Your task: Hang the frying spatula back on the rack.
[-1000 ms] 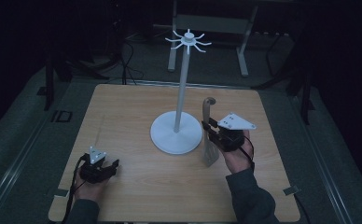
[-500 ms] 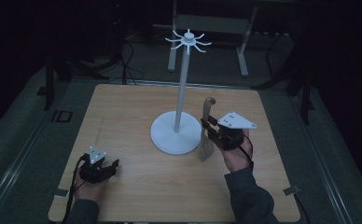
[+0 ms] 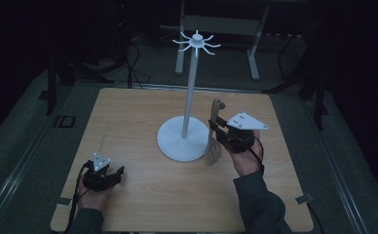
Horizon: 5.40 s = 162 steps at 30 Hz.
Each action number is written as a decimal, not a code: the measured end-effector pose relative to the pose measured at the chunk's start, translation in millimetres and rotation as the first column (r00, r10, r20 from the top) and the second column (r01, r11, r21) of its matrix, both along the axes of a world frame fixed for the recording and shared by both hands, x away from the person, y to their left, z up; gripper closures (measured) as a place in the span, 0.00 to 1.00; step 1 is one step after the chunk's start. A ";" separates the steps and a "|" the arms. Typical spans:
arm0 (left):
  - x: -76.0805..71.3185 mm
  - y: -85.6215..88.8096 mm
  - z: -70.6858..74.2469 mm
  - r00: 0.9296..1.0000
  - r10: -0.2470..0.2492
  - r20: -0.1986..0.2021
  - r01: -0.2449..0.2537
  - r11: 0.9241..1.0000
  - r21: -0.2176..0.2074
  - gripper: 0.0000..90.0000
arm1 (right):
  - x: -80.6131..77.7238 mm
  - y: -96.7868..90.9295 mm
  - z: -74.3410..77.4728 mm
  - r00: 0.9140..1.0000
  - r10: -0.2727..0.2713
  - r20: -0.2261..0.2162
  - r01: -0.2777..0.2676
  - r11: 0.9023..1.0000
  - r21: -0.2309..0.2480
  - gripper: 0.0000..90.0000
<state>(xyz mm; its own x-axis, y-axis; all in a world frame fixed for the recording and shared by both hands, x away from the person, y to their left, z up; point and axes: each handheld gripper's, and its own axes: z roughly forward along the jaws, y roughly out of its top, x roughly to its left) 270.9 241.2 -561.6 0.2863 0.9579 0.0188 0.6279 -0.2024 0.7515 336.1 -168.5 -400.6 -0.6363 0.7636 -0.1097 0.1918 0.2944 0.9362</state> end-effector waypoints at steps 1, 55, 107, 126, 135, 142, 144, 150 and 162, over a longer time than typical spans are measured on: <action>0.0 0.1 0.1 1.000 -0.001 0.000 0.001 1.000 0.000 0.45 | 0.3 0.2 0.8 1.000 -0.002 -0.002 0.002 1.000 0.003 0.82; -0.2 0.8 0.5 1.000 0.001 0.001 -0.001 1.000 -0.005 0.45 | 27.7 14.6 53.9 0.999 -0.017 -0.029 0.020 0.996 0.086 0.82; -0.4 0.9 0.5 1.000 -0.001 0.000 0.001 1.000 -0.003 0.45 | 34.7 21.1 93.2 1.000 -0.018 -0.015 0.019 0.997 0.077 0.82; -0.5 0.9 0.7 1.000 -0.002 0.001 0.002 1.000 -0.003 0.45 | 39.1 21.9 96.9 1.000 -0.020 -0.023 0.022 0.997 0.069 0.81; -0.5 1.1 0.7 1.000 -0.003 -0.001 0.003 1.000 -0.001 0.44 | 41.8 23.9 97.4 0.999 -0.016 -0.031 0.018 0.997 0.069 0.81; -0.4 1.0 0.6 1.000 -0.001 0.001 0.001 1.000 -0.004 0.44 | 44.1 24.5 98.5 0.999 -0.013 -0.032 0.015 0.997 0.069 0.82; -0.5 1.1 0.6 1.000 -0.003 -0.001 0.003 1.000 -0.001 0.44 | 44.8 25.2 99.9 0.999 -0.015 -0.033 0.017 0.998 0.068 0.81; -0.6 1.5 0.7 1.000 0.000 0.002 0.000 1.000 -0.002 0.44 | 46.3 26.3 100.8 0.999 -0.015 -0.036 0.017 0.998 0.065 0.81; -0.4 1.5 0.9 1.000 -0.002 0.000 0.002 1.000 0.001 0.44 | 49.5 30.7 100.8 0.999 -0.012 -0.043 0.014 0.998 0.055 0.81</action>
